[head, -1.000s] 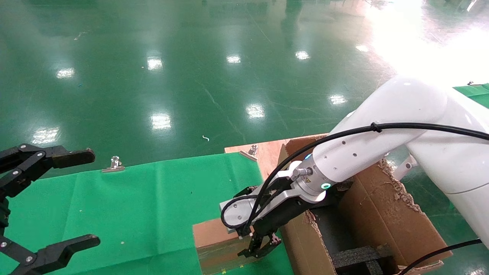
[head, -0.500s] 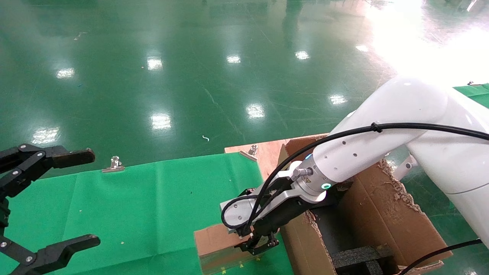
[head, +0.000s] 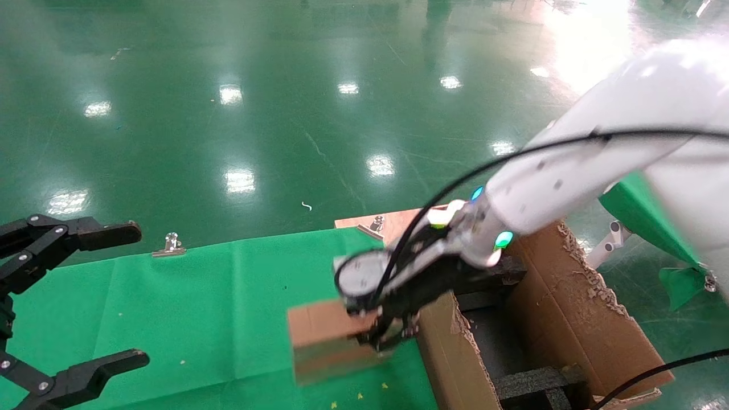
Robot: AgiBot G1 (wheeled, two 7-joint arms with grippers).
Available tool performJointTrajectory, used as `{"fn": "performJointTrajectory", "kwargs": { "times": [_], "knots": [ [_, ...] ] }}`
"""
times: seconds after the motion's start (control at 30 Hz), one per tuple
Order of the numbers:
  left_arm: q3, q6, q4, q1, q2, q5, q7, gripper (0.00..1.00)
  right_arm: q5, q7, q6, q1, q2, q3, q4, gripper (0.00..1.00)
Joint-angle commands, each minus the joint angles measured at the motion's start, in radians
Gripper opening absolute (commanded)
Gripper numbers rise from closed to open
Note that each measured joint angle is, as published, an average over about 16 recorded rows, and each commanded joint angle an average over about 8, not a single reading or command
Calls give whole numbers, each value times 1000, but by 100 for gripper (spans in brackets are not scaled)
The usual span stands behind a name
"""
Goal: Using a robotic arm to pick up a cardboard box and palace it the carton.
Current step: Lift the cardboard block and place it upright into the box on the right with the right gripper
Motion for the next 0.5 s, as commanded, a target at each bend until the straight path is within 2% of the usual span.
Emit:
{"fn": "performJointTrajectory", "kwargs": {
  "times": [0.03, 0.3, 0.5],
  "knots": [
    [0, 0, 0, 0, 0, 0, 0, 100, 25, -3, -6, 41, 8, 1, -17, 0],
    [0, 0, 0, 0, 0, 0, 0, 100, 120, -24, -9, 232, 42, -40, -95, 0],
    [1, 0, 0, 0, 0, 0, 0, 100, 161, -39, -5, 312, 56, -96, -128, 0]
  ]
}}
